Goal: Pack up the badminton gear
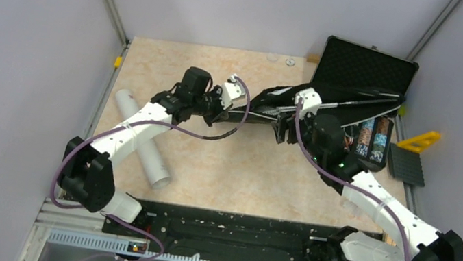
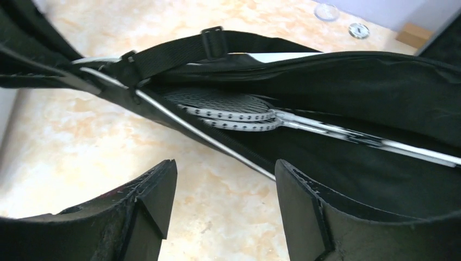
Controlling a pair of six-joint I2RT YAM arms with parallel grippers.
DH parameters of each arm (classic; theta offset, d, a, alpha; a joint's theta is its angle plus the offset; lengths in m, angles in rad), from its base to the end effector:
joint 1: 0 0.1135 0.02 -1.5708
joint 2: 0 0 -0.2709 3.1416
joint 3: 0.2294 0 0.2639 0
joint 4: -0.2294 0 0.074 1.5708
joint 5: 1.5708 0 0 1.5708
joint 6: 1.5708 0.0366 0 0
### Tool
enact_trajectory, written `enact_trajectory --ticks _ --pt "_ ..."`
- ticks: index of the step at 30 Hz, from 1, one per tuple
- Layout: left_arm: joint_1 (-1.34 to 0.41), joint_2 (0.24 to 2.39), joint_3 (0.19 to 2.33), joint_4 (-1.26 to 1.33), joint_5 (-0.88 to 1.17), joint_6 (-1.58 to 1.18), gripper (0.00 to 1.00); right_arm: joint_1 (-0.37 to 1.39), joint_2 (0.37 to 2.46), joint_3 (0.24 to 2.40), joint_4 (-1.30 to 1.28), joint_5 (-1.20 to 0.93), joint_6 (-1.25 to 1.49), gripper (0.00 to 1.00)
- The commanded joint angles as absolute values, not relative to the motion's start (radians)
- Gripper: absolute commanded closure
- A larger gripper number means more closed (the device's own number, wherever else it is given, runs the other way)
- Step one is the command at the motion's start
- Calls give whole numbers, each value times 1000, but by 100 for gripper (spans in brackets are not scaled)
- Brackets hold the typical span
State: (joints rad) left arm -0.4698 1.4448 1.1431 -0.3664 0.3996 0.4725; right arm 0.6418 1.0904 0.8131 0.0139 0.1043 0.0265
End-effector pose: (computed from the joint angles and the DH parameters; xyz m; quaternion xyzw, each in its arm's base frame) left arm 0.2911 -0.1638 0.2965 0.4775 0.7466 -0.1780 0.4277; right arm 0.2146 0.1556 0.3124 -0.2098 0.7651 0.1601 0.5873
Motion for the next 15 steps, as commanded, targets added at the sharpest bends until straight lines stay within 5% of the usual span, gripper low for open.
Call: enact_trajectory --ticks 1,15 --pt "-469 1421 1219 -399 420 378 100 653 1074 772 190 5 64 35" --pt "-481 1423 1260 -466 448 351 100 704 1311 897 341 -115 -60 47"
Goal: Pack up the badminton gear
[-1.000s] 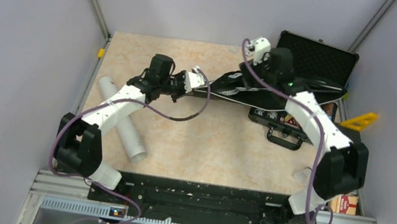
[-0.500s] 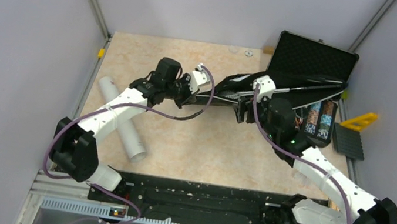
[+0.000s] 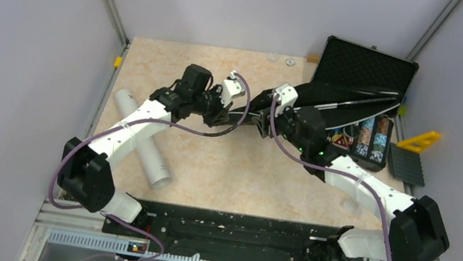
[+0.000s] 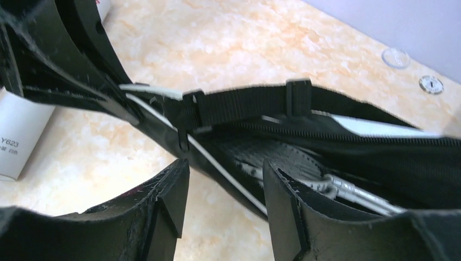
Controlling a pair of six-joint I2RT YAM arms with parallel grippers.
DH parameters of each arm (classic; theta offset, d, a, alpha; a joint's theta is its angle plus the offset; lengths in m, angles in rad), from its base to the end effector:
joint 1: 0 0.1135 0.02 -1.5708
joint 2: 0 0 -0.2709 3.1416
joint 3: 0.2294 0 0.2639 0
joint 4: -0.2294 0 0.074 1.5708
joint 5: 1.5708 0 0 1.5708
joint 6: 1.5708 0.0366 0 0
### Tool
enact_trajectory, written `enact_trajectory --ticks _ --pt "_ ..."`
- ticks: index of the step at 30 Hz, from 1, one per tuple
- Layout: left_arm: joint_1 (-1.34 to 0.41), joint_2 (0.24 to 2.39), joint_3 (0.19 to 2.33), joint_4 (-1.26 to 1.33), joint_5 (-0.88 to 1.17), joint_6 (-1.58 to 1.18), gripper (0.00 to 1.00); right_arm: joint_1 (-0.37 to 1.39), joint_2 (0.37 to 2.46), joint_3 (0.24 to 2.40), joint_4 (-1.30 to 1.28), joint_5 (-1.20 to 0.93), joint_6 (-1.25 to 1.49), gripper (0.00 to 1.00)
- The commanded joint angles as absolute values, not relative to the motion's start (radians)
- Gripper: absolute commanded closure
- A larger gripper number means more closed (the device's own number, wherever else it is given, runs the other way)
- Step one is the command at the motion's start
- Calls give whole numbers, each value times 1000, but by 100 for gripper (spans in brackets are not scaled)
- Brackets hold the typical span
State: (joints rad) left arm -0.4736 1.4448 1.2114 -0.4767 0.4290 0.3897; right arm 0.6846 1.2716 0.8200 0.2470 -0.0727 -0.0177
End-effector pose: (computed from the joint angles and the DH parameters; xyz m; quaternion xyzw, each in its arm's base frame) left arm 0.2878 -0.1646 0.3113 0.4522 0.7694 -0.2104 0.3992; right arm 0.2352 0.1954 0.2918 -0.2882 0.7199 0.2331 0.5868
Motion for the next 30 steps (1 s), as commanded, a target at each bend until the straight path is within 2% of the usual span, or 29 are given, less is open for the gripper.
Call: enact_trajectory --ticks 1,7,10,13,16,17,19,26,30 --pt "-482 1424 1262 -466 444 351 100 708 1324 903 351 -127 -66 47" --pt "-487 1428 1270 -474 443 351 100 726 1408 973 340 -154 -85 48" --pt "-489 1433 1273 -475 438 351 100 732 1439 999 316 -174 -94 53" --pt "-489 1436 1279 -476 433 351 100 746 1457 1012 309 -168 -105 68" --pt "-495 1438 1281 -477 428 355 100 758 1463 1014 315 -137 -108 76" --pt "-496 1438 1282 -480 424 357 100 762 1463 1017 312 -122 -106 82" --pt "-498 1438 1282 -486 408 369 100 765 1461 1033 285 -60 -87 100" --pt "-495 1400 1220 -500 257 464 100 754 1395 1046 19 324 -98 100" --pt "-483 1396 1188 -517 206 548 100 694 1333 1014 -105 340 -119 100"
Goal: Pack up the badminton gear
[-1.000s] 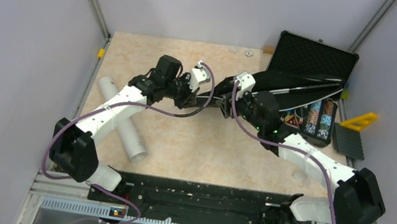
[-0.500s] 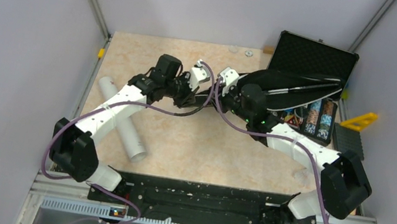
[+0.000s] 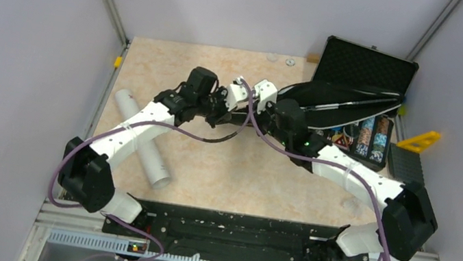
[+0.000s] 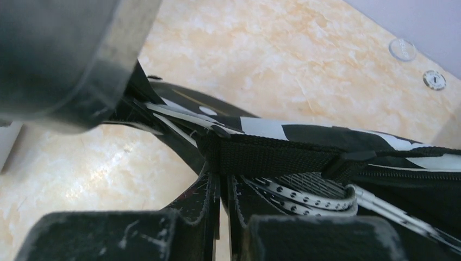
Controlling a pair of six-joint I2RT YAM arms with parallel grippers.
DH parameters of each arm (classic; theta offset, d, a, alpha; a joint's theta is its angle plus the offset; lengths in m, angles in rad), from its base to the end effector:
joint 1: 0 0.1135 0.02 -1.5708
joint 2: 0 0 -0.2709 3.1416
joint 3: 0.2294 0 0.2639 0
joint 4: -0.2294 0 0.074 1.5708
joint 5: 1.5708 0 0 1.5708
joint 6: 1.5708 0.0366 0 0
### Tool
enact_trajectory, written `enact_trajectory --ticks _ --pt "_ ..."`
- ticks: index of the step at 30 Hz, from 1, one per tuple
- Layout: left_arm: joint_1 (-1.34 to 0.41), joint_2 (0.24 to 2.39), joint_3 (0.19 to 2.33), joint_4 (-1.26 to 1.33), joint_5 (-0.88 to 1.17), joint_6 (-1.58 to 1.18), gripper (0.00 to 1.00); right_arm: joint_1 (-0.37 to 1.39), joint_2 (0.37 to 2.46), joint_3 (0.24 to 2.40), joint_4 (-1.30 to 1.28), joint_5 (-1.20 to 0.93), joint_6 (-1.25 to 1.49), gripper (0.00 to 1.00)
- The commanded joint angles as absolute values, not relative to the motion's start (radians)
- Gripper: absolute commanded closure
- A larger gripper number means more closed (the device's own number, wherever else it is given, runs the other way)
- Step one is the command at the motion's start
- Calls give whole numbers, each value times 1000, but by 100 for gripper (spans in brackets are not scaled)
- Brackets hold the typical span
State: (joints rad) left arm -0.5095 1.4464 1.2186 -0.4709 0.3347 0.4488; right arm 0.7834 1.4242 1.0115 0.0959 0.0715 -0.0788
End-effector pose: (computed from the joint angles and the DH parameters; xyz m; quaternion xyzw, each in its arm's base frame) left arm 0.2852 -0.1731 0.3129 0.4745 0.7607 -0.1636 0.4117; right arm 0.2462 0.2416 0.2990 -0.3191 0.7440 0.1752 0.5603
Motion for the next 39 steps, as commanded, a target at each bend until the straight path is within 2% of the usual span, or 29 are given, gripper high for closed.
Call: enact_trajectory --ticks 1,5,10,18,24,28,34,39 --pt "-478 1396 1186 -529 212 572 100 668 1318 1010 -131 282 -124 100" --pt "-459 1391 1167 -552 223 638 100 592 1303 1005 -196 49 -174 100" --pt "-432 1375 1151 -562 258 663 100 585 1353 1057 -266 24 -200 100" --pt "-354 1355 1153 -592 298 679 100 493 1379 1042 -264 189 -136 100" --pt "-331 1350 1143 -611 322 708 100 455 1376 1036 -225 176 -132 100" --pt "-312 1333 1128 -604 317 728 100 401 1442 1081 -266 386 -89 100" --pt "-288 1325 1108 -602 326 783 100 230 1567 1198 -296 590 -40 100" --pt "-242 1332 1101 -654 387 905 100 54 1672 1302 -247 622 -128 100"
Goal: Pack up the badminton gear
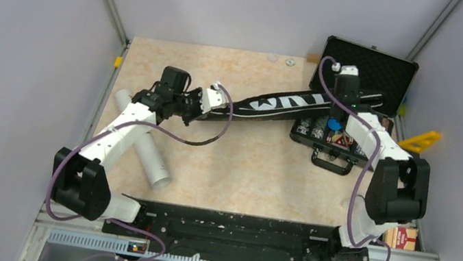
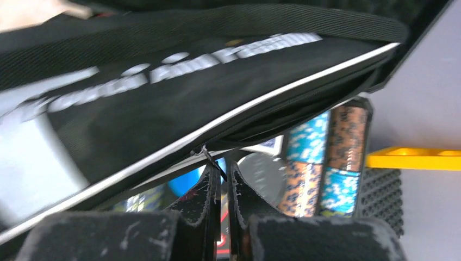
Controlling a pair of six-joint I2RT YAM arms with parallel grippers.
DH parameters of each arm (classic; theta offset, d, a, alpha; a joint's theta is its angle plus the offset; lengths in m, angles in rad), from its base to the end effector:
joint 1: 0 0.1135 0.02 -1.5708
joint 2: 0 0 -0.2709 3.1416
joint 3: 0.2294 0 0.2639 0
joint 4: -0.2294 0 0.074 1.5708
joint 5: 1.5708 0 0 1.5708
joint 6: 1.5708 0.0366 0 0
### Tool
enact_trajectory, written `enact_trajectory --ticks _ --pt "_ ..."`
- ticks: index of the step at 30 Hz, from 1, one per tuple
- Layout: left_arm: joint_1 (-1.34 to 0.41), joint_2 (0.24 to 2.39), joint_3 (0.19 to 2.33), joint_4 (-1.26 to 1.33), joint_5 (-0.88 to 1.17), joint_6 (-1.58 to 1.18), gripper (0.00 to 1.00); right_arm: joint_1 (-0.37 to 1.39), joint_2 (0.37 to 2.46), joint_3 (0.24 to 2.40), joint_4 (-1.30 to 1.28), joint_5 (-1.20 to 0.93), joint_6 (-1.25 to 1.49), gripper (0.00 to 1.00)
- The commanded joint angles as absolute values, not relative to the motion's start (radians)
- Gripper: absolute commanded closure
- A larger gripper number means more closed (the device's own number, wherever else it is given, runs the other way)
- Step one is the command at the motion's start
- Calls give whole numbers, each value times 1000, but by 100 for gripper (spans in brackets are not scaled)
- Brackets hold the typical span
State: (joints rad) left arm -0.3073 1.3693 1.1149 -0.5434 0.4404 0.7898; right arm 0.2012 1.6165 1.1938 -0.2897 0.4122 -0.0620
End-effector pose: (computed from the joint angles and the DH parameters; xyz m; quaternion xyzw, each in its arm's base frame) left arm 0.2854 -0.1069 0.2957 0.5416 0.7283 -0.1086 0.4055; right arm 0.3682 0.0601 0.2631 -0.0324 0.8935 -0.1573 0.4193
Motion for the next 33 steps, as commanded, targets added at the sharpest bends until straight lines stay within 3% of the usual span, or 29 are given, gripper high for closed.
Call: enact_trajectory --ticks 1,5,11,19,27,33 --pt "-226 1335 1095 -655 403 934 100 16 1695 1321 -227 605 -144 100" --pt "-170 1383 1123 -704 459 1026 100 -113 1762 1397 -189 445 -175 100" --pt "-78 1530 1325 -1027 573 1257 100 -252 1868 1533 -230 299 -213 100" --pt "-38 1754 1621 -1399 690 1426 100 -304 2047 1615 -186 136 -302 100" --pt "-39 1737 1605 -1354 744 1410 100 -316 2161 1699 -186 -148 -306 100" --pt "-44 1692 1555 -1242 778 1333 100 -314 1956 1550 -94 -228 -362 97"
